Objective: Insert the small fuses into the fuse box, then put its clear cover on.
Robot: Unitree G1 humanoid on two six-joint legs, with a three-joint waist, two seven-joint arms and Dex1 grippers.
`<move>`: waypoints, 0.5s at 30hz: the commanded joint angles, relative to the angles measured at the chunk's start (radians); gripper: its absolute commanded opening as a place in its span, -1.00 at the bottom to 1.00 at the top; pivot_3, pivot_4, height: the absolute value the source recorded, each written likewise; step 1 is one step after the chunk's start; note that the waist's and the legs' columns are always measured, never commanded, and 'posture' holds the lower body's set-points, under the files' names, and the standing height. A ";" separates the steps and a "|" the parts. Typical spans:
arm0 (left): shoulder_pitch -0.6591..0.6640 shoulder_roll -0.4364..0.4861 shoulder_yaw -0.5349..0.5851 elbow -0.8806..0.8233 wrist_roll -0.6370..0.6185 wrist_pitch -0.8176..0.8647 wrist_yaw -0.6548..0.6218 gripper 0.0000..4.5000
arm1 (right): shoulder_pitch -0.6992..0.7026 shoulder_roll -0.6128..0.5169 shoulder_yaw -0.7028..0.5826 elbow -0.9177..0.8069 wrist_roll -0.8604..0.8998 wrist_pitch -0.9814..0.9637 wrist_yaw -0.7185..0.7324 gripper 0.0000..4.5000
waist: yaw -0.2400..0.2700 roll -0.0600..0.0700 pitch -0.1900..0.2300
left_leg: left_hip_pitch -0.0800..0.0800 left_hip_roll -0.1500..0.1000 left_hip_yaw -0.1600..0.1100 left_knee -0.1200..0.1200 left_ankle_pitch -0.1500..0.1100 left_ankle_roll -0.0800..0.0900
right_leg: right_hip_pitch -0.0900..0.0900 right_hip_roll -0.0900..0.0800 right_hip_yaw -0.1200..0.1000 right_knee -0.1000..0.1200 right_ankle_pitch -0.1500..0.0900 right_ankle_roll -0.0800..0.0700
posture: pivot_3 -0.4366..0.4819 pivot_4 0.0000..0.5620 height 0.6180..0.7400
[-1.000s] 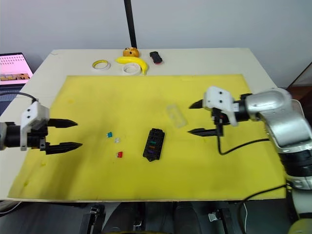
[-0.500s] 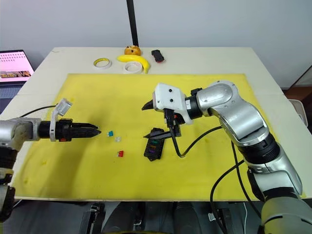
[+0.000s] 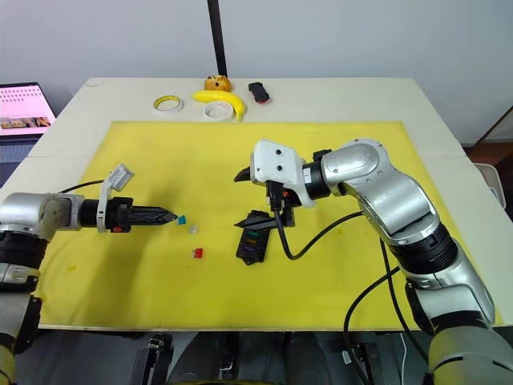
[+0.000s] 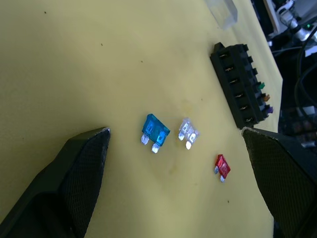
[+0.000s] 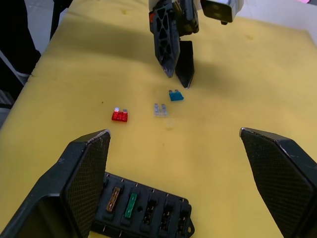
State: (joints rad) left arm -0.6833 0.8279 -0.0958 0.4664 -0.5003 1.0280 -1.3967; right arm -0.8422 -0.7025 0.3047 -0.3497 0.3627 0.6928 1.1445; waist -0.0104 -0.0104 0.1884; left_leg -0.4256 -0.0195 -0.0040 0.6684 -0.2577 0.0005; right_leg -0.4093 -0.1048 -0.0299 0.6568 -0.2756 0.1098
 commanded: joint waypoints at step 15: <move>0.002 -0.045 -0.046 0.025 0.036 -0.025 -0.035 0.21 | -0.010 -0.008 -0.008 -0.037 -0.010 0.003 -0.011 1.00 | -0.001 0.000 0.000 | 0.000 0.000 0.000 0.000 0.000 0.000 | 0.000 0.000 0.000 0.000 0.000 0.000 | -0.05 -0.47 1.00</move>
State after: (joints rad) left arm -0.6820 0.7925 -0.1277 0.4823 -0.4699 1.0091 -1.4264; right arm -0.8422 -0.7030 0.3072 -0.3514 0.3551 0.6954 1.1363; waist -0.0111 -0.0104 0.1883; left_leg -0.4255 -0.0195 -0.0041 0.6684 -0.2576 0.0005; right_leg -0.4094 -0.1047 -0.0299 0.6570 -0.2756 0.1098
